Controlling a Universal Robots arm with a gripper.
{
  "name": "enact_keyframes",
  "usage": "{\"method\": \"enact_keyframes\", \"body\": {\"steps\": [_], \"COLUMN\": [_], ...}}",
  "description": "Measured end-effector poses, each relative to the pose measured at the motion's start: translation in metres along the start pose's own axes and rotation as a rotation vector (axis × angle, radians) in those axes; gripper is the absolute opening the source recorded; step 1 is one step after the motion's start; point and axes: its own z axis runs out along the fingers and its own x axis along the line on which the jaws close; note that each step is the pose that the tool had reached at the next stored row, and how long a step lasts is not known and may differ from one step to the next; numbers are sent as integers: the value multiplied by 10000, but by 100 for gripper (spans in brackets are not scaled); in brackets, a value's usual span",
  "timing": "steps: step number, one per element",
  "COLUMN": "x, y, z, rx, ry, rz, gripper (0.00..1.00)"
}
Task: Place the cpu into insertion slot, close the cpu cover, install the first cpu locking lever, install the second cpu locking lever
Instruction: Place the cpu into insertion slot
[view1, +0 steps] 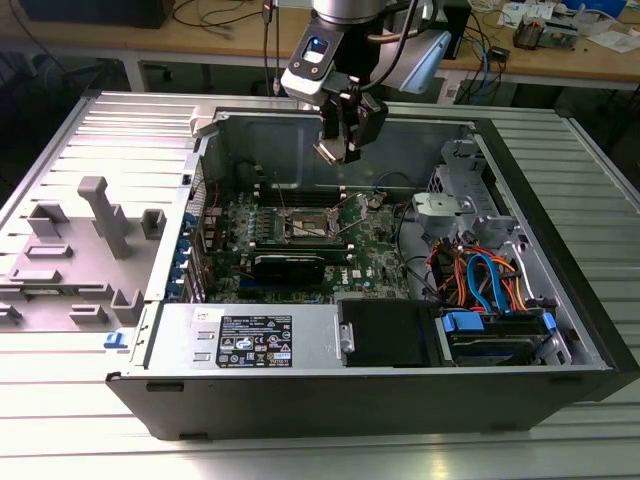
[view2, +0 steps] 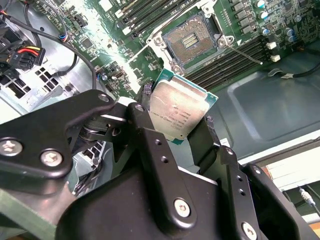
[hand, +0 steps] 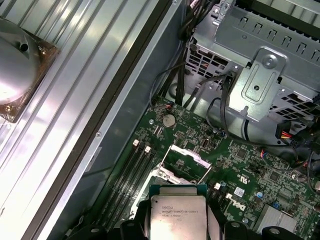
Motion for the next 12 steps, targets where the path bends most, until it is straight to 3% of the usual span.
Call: {"method": "enact_keyframes", "body": {"steps": [12], "x": [2], "y": [-10], "z": [38], "rx": [-20], "ry": [-101], "rz": [1156], "gripper": [55]}}
